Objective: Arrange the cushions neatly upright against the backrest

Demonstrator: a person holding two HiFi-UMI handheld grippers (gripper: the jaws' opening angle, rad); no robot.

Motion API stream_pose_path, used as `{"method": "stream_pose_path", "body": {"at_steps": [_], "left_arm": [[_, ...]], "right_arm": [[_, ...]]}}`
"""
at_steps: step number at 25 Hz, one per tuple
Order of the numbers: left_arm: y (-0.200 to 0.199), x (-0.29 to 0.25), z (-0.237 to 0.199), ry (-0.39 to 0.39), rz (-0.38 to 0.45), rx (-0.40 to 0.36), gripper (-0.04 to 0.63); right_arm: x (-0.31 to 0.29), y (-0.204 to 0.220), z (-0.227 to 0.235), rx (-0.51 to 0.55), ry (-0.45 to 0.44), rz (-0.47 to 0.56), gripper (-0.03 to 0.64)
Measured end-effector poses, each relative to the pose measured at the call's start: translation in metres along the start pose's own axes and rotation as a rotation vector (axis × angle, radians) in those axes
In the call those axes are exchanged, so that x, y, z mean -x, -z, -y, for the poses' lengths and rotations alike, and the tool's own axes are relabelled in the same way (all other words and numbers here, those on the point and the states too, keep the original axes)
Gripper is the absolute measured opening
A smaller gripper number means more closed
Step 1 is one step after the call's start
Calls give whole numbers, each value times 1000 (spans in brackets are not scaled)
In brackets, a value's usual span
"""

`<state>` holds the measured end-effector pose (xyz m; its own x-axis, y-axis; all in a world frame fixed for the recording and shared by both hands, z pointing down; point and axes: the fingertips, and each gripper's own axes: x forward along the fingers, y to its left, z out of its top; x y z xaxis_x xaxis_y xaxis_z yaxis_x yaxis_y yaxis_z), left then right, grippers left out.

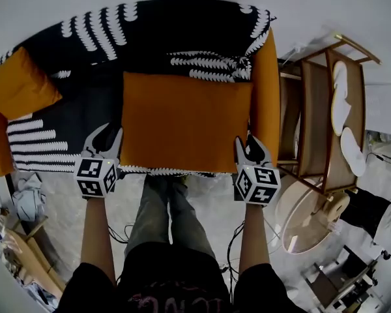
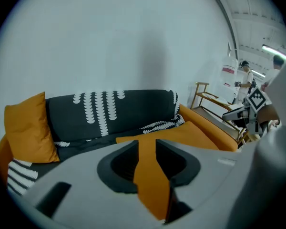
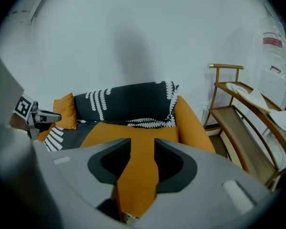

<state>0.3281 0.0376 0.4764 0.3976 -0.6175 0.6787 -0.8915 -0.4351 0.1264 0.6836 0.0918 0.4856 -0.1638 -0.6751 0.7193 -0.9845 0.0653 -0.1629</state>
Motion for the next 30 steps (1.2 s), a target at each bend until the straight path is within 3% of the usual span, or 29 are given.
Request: {"method": "stream_pose_path", "body": {"at_steps": [10, 21, 30], "left_arm": [[59, -78, -19, 23, -119, 6, 214], [117, -137, -32, 39, -228, 45, 256], [135, -173, -31, 57, -278, 15, 262]], "right_arm": [[-74, 62, 20, 47, 5, -190, 355], [-130, 97, 44, 25, 18, -258, 403], [-160, 121, 56, -19, 12, -298, 402]]}}
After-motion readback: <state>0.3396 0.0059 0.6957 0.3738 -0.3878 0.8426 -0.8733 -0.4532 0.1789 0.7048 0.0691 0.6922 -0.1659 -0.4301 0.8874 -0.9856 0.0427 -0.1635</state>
